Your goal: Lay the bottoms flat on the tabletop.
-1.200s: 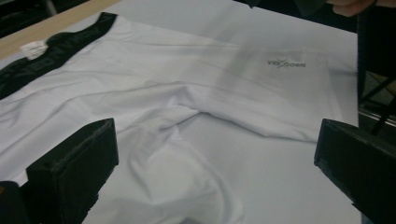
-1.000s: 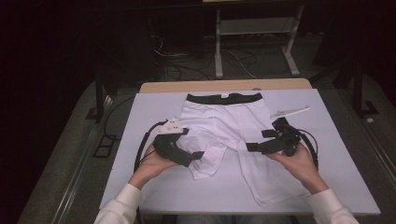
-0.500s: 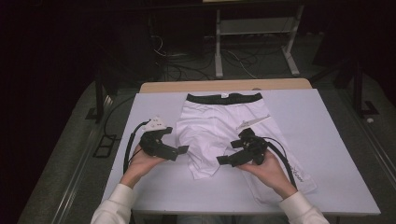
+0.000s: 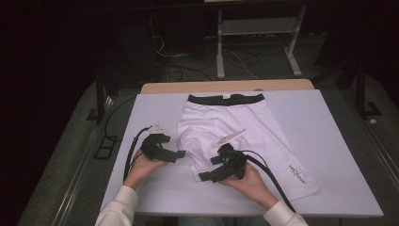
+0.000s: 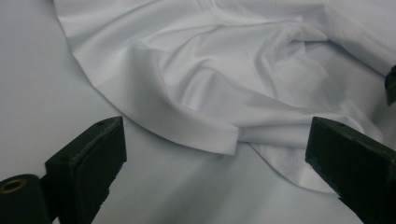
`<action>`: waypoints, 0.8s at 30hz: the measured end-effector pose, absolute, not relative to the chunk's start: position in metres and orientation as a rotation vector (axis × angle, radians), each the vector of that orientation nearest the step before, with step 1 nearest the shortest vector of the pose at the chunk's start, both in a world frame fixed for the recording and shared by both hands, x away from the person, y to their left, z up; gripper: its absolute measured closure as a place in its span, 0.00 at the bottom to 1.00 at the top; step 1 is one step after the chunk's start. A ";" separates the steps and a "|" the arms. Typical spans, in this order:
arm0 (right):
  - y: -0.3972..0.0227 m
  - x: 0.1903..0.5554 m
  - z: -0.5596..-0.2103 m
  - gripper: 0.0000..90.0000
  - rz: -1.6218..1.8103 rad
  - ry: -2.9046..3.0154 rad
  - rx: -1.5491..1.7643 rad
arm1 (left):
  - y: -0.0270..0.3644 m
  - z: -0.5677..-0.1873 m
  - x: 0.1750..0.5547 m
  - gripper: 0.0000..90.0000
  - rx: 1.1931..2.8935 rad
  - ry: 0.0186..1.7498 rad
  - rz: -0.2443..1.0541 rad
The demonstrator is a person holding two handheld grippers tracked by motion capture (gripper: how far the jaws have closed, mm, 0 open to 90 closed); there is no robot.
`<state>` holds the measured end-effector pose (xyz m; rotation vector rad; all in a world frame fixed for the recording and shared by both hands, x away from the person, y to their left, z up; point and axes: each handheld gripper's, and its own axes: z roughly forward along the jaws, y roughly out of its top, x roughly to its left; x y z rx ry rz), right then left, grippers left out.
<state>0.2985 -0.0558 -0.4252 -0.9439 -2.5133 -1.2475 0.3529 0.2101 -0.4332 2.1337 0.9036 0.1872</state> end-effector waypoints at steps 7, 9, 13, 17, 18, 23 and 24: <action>-0.036 0.294 -0.438 0.36 -1.201 -2.560 -0.929 | 0.205 -0.442 0.358 0.16 2.151 0.914 0.154; -0.031 0.293 -0.441 0.41 -1.192 -2.567 -0.932 | 0.204 -0.445 0.360 0.19 2.157 0.917 0.145; -0.024 0.292 -0.446 0.50 -1.170 -2.609 -0.937 | 0.200 -0.450 0.362 0.27 2.188 0.908 0.129; -0.018 0.291 -0.450 0.55 -1.140 -2.684 -0.961 | 0.198 -0.453 0.364 0.39 2.196 0.905 0.156; -0.016 0.289 -0.451 0.57 -1.123 -2.729 -0.964 | 0.198 -0.453 0.365 0.44 2.193 0.908 0.157; -0.007 0.283 -0.451 0.66 -1.105 -2.866 -0.976 | 0.196 -0.453 0.369 0.67 2.191 0.920 0.173; -0.005 0.281 -0.451 0.68 -1.100 -2.890 -0.978 | 0.195 -0.452 0.370 0.74 2.197 0.928 0.178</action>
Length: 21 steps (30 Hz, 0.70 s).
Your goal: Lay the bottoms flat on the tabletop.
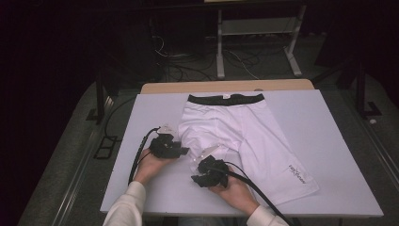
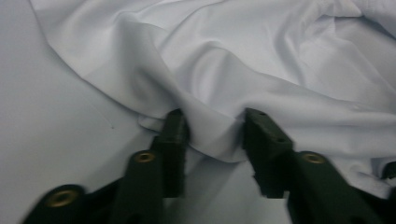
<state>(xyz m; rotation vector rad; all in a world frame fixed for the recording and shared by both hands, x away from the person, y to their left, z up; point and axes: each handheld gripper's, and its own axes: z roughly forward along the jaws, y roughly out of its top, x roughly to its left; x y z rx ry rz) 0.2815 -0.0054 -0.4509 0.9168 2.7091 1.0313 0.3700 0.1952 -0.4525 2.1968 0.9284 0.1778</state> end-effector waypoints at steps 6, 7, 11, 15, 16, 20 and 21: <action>-0.001 0.278 -0.451 0.83 0.964 2.659 0.879 | 0.199 -0.440 0.376 0.92 2.125 0.965 0.145; -0.001 0.279 -0.451 0.88 0.959 2.658 0.869 | 0.200 -0.437 0.378 0.92 2.118 0.964 0.144; -0.003 0.282 -0.450 0.96 0.964 2.680 0.870 | 0.199 -0.424 0.380 0.94 2.100 0.961 0.143; -0.016 0.287 -0.444 0.97 1.054 2.757 0.926 | 0.195 -0.410 0.381 0.95 2.095 0.951 0.143; -0.027 0.288 -0.436 0.97 1.129 2.768 0.959 | 0.194 -0.407 0.382 0.96 2.092 0.950 0.142; -0.050 0.291 -0.421 0.97 1.246 2.762 1.008 | 0.186 -0.397 0.389 0.96 2.099 0.954 0.159; -0.059 0.293 -0.416 0.97 1.292 2.758 1.031 | 0.185 -0.395 0.391 0.96 2.100 0.959 0.160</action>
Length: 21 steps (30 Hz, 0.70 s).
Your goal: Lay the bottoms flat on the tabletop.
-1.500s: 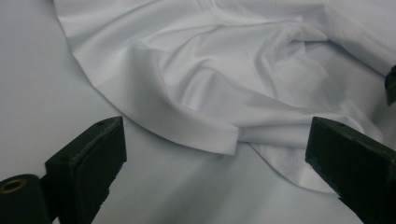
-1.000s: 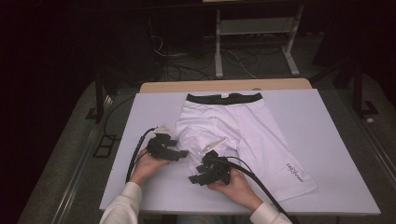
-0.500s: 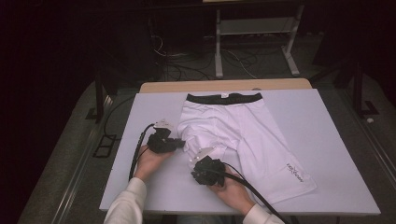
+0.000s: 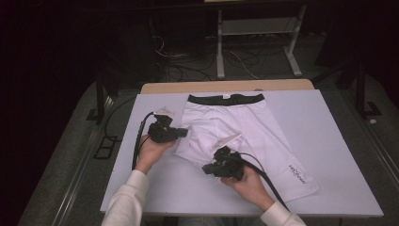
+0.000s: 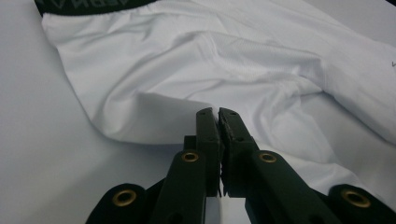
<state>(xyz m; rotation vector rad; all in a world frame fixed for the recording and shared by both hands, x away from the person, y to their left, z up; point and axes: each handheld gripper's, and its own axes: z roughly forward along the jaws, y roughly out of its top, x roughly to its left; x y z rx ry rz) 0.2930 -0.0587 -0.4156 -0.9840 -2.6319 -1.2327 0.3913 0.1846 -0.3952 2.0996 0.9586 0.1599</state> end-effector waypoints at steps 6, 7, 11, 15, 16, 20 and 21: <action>-0.099 0.307 -0.410 0.97 -1.272 -2.492 -1.048 | 0.178 -0.410 0.410 0.96 2.093 1.026 0.128; -0.102 0.308 -0.413 0.97 -1.266 -2.486 -1.053 | 0.178 -0.415 0.413 0.96 2.091 1.044 0.109; -0.105 0.308 -0.428 0.97 -1.197 -2.493 -1.049 | 0.178 -0.431 0.415 0.95 2.102 1.085 0.090; -0.103 0.310 -0.436 0.97 -1.161 -2.500 -1.050 | 0.185 -0.432 0.407 0.76 2.123 1.056 0.104; -0.103 0.310 -0.437 0.97 -1.158 -2.501 -1.050 | 0.188 -0.429 0.403 0.74 2.138 1.031 0.110; -0.102 0.311 -0.438 0.97 -1.159 -2.496 -1.043 | 0.204 -0.419 0.386 0.63 2.143 0.948 0.099; -0.102 0.311 -0.438 0.97 -1.159 -2.495 -1.043 | 0.208 -0.417 0.383 0.62 2.137 0.935 0.094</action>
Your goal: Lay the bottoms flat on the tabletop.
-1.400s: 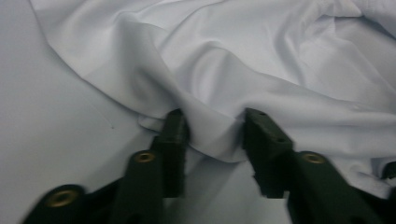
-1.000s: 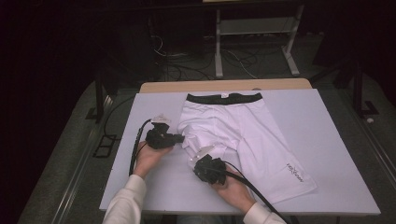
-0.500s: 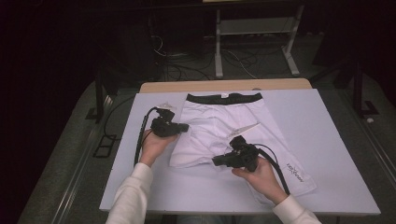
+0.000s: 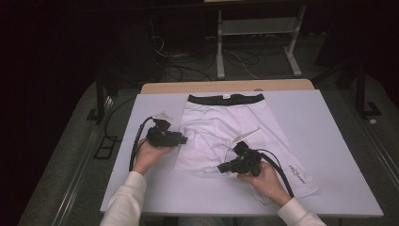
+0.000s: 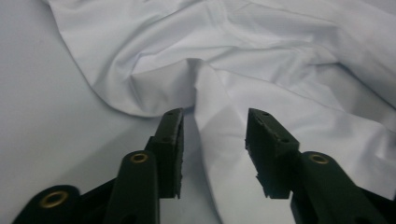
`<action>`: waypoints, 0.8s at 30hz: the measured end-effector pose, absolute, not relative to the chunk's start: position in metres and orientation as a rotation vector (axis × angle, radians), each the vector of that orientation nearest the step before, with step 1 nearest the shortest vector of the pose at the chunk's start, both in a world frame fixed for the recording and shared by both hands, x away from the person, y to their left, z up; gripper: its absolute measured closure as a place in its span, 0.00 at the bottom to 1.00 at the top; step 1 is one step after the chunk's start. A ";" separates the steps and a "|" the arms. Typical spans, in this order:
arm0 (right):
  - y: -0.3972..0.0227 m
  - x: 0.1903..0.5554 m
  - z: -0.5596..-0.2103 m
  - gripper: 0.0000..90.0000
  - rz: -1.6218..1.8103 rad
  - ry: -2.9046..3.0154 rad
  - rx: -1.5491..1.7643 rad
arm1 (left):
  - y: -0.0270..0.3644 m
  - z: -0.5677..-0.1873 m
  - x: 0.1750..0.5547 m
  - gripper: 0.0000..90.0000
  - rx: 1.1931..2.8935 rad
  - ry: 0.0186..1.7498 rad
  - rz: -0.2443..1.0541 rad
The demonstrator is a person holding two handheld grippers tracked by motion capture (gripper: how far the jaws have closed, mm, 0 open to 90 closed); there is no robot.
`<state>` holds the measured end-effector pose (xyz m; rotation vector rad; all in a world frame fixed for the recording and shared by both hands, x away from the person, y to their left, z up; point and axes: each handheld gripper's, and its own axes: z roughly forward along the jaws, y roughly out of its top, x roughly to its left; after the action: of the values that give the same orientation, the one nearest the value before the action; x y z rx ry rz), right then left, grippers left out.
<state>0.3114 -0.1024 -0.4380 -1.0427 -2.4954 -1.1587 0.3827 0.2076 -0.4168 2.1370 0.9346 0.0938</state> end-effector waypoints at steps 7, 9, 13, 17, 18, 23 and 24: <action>-0.105 0.312 -0.438 0.97 -1.169 -2.479 -1.045 | 0.218 -0.414 0.359 0.53 2.185 0.783 0.068; -0.106 0.313 -0.439 0.97 -1.171 -2.464 -1.048 | 0.219 -0.417 0.353 0.53 2.208 0.726 0.060; -0.107 0.314 -0.442 0.96 -1.163 -2.456 -1.048 | 0.218 -0.422 0.346 0.53 2.224 0.649 0.031; -0.106 0.315 -0.444 0.96 -1.154 -2.452 -1.048 | 0.218 -0.426 0.343 0.53 2.218 0.601 0.004; -0.106 0.315 -0.445 0.96 -1.148 -2.449 -1.049 | 0.218 -0.427 0.342 0.53 2.226 0.592 -0.003; -0.106 0.315 -0.446 0.96 -1.147 -2.438 -1.052 | 0.220 -0.433 0.338 0.53 2.230 0.566 -0.031; -0.107 0.315 -0.446 0.96 -1.148 -2.436 -1.053 | 0.221 -0.435 0.337 0.53 2.234 0.567 -0.030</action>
<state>0.3151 -0.1067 -0.4463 -1.0532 -2.4360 -1.1484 0.3371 0.2210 -0.4349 2.2342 0.5668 -0.0303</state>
